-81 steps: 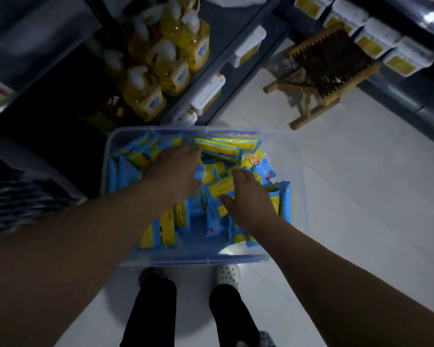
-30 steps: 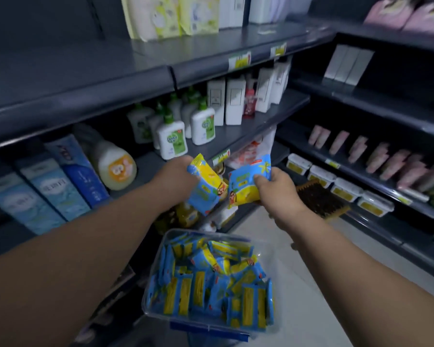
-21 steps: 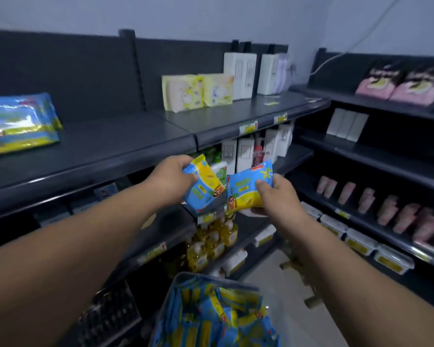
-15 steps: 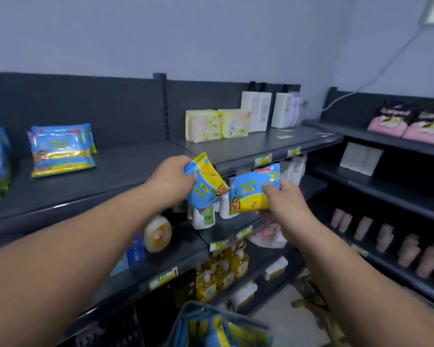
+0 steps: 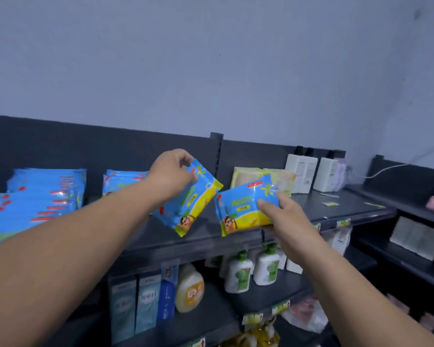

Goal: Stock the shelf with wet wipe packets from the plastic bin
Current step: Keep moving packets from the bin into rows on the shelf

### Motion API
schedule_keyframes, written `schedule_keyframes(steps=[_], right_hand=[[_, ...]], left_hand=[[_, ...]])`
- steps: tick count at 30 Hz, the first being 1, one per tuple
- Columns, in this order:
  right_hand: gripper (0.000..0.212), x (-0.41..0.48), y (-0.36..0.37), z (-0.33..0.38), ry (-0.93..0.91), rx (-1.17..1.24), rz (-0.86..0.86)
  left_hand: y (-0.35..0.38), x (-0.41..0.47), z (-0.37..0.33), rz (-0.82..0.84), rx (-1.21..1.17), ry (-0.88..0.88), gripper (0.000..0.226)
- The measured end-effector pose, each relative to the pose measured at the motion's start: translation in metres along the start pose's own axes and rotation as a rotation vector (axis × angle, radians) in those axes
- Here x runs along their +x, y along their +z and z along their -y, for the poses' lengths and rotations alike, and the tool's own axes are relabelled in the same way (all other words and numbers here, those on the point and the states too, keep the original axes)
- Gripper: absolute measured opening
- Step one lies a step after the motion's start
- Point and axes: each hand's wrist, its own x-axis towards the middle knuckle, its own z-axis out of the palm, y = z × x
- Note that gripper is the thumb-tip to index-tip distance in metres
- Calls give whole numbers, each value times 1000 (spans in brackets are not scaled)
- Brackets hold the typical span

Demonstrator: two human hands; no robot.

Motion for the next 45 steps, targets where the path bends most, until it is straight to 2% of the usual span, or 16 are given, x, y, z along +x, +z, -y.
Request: schedule_keyframes(steps=[4, 7, 9, 12, 16, 18, 21, 23, 25, 27, 31, 35, 38, 43, 45], right_hand=[[18, 26, 25, 17, 20, 87, 158], [22, 48, 50, 27, 9, 158, 235], [18, 60, 73, 29, 11, 158, 311], [15, 76, 109, 24, 33, 184, 371], [20, 91, 145, 5, 109, 293, 411], [22, 97, 160, -5, 137, 321, 420], [24, 104, 179, -14, 177, 392, 415], [25, 107, 192, -21, 216, 438, 417], [23, 108, 203, -28, 259, 482, 430], [22, 111, 211, -35, 288, 506, 444], [31, 123, 220, -46, 320, 343, 429], [36, 133, 228, -55, 362, 88, 469], [45, 136, 232, -60, 388, 0, 492], [62, 142, 236, -66, 387, -75, 516], [56, 144, 239, -67, 381, -110, 505]], left_hand=[[-26, 23, 12, 24, 38, 12, 19], [-40, 39, 23, 58, 61, -38, 17], [-46, 48, 28, 94, 62, -80, 21], [-53, 61, 35, 166, 5, -113, 22], [-67, 72, 51, 225, 18, -132, 12], [-77, 77, 63, 275, 114, -166, 22], [-96, 77, 78, 552, 351, -307, 47], [-104, 76, 89, 670, 484, -352, 58], [-108, 78, 102, 662, 627, -332, 65], [-110, 83, 113, 632, 666, -325, 70], [-107, 86, 127, 649, 719, -377, 87], [-98, 85, 144, 621, 803, -355, 83], [-95, 86, 154, 646, 787, -408, 83], [-90, 89, 170, 667, 641, -570, 100], [-89, 90, 174, 639, 604, -597, 103]])
